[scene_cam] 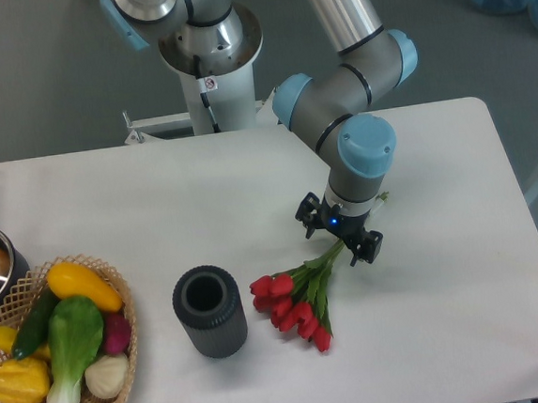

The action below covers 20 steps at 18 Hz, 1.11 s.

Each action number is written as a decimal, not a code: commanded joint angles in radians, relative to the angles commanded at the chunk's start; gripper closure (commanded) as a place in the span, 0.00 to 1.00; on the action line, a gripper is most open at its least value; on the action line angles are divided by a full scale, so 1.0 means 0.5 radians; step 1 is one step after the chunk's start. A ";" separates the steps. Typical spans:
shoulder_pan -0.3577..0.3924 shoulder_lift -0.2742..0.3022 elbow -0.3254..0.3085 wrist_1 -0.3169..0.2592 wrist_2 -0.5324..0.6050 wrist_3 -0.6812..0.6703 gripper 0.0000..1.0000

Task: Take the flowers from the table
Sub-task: 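Close the gripper around the tulip stems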

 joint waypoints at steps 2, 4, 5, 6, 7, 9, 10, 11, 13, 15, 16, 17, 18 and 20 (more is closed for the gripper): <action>-0.024 -0.015 0.009 0.006 0.000 -0.058 0.00; -0.028 -0.037 0.009 0.012 0.003 -0.077 0.00; -0.028 -0.034 0.015 0.012 0.003 -0.074 0.00; -0.028 -0.037 0.015 0.012 0.003 -0.074 0.00; -0.028 -0.037 0.015 0.012 0.003 -0.074 0.00; -0.028 -0.040 0.015 0.012 0.006 -0.074 0.00; -0.028 -0.037 0.015 0.012 0.006 -0.074 0.04; -0.028 -0.037 0.015 0.012 0.006 -0.074 0.08; -0.028 -0.034 0.015 0.012 0.006 -0.074 0.18; -0.028 -0.034 0.018 0.012 0.006 -0.074 0.24; -0.028 -0.037 0.024 0.012 0.006 -0.074 0.29; -0.028 -0.037 0.025 0.012 0.006 -0.074 0.37; -0.028 -0.037 0.025 0.012 0.006 -0.077 0.46; -0.028 -0.034 0.025 0.012 0.006 -0.074 0.49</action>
